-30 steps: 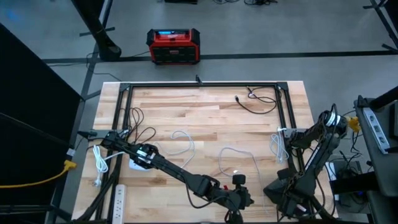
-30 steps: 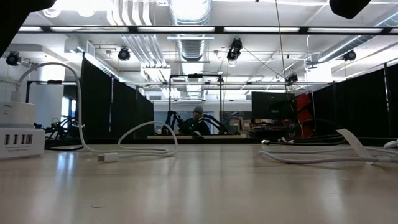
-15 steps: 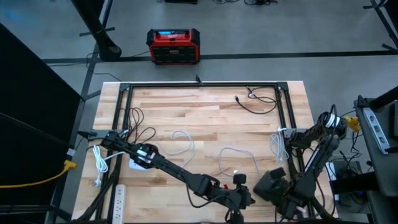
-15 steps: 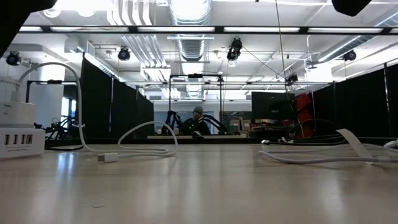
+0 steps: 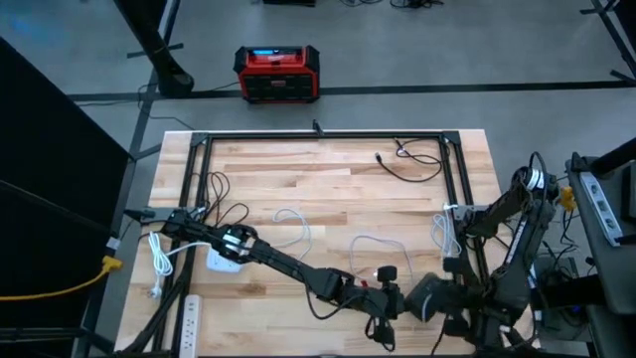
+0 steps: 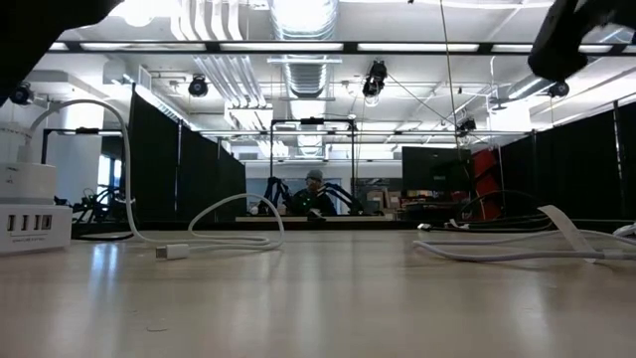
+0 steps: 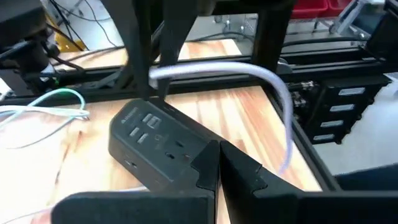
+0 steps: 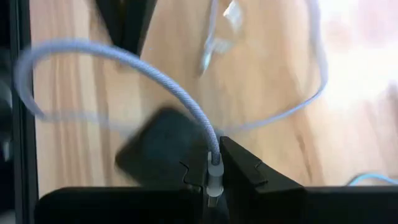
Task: Insert USB
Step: Insert the purple charger cable into the black outlet extension
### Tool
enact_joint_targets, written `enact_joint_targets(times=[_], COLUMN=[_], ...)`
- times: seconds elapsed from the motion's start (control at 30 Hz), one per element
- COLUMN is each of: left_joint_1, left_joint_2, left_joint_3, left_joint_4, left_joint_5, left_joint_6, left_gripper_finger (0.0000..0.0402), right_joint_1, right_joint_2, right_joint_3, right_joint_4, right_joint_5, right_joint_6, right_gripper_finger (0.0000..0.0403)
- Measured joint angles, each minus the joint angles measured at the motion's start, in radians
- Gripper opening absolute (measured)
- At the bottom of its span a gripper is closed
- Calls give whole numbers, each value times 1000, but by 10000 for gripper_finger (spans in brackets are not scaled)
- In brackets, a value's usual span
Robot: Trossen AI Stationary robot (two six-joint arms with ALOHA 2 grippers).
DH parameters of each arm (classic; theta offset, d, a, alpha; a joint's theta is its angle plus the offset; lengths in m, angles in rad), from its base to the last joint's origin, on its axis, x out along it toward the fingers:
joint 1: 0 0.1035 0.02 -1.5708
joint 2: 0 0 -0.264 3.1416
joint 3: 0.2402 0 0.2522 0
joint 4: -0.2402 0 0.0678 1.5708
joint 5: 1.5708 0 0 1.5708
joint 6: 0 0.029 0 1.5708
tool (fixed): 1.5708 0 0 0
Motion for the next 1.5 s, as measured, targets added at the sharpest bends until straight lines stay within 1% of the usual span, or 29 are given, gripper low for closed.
enact_joint_targets(times=[0.1, 0.17, 0.23, 0.33, 0.4, 0.63, 0.77, 1.0, 1.37, 1.43, 1.5], left_joint_1=[11, 21, 31, 43, 50, 55, 56, 56, 54, 53, 52], left_joint_2=[1, 1, 0, 0, 0, 0, 0, 0, 0, 0, 0], left_joint_3=[-37, -48, -59, -64, -65, -73, -73, -73, -73, -73, -73], left_joint_4=[75, 116, 136, 128, 131, 139, 150, 175, 172, 155, 151], left_joint_5=[8, 49, 79, 84, 106, 155, 160, 160, 169, 170, 170], left_joint_6=[26, 38, 40, 42, 49, 52, 52, 56, 40, 39, 36], left_gripper_finger=[0, 0, 0, 0, 0, 0, 0, 0, 0, 0, 0], right_joint_1=[24, 40, 49, 65, 76, 131, 177, 177, 178, 177, 165], right_joint_2=[-18, -15, 4, 39, 63, 130, 160, 217, 218, 214, 204], right_joint_3=[-16, -34, -55, -87, -96, -104, -107, -107, -114, -114, -115], right_joint_4=[-13, -12, -10, -12, -17, -98, -133, -133, -126, -127, -135], right_joint_5=[103, 147, 160, 185, 213, 220, 238, 236, 235, 261, 316], right_joint_6=[117, 197, 272, 377, 441, 654, 783, 791, 791, 780, 766], right_gripper_finger=[17, 17, 17, 17, 17, 17, 17, 17, 17, 17, 17])
